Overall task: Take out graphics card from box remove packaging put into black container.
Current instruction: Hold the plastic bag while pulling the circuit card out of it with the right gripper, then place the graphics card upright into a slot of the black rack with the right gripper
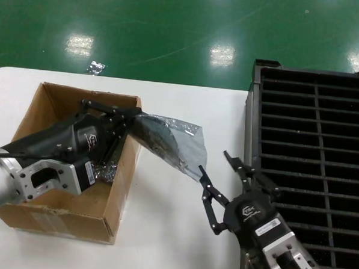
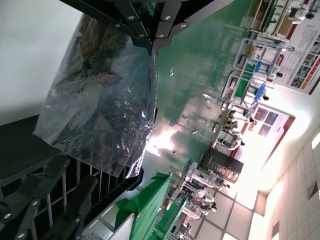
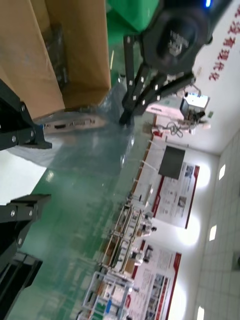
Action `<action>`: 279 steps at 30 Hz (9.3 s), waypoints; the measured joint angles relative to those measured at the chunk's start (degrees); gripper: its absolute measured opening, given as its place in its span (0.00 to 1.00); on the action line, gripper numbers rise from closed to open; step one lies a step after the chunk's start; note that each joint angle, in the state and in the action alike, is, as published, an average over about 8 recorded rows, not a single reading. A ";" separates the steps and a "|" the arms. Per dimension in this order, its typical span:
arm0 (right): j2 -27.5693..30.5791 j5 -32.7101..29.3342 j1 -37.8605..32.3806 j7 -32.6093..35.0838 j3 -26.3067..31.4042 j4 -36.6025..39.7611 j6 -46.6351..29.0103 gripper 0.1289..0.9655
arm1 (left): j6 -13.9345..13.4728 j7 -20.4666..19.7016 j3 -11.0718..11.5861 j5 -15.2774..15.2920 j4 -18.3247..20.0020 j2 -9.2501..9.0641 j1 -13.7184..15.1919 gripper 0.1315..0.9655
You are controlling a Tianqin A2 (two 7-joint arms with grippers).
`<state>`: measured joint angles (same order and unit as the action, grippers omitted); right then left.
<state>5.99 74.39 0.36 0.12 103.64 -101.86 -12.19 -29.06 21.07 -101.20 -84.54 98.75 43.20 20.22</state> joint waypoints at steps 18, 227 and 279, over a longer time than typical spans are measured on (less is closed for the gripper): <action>1.08 -2.70 -0.30 1.33 2.69 -2.68 -3.86 0.04 | 0.00 0.00 0.00 0.00 0.00 0.00 0.00 0.01; 56.27 23.66 -54.99 -19.88 9.85 1.64 -77.07 0.07 | -0.02 0.00 0.02 0.01 0.00 -0.01 0.00 0.01; 55.82 14.49 -66.90 -22.80 28.34 7.95 -77.76 0.07 | -0.02 0.00 0.02 0.01 0.00 -0.01 0.00 0.01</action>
<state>61.82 88.88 -66.54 -22.68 131.98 -93.91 -89.94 -29.08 21.07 -101.19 -84.53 98.75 43.18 20.21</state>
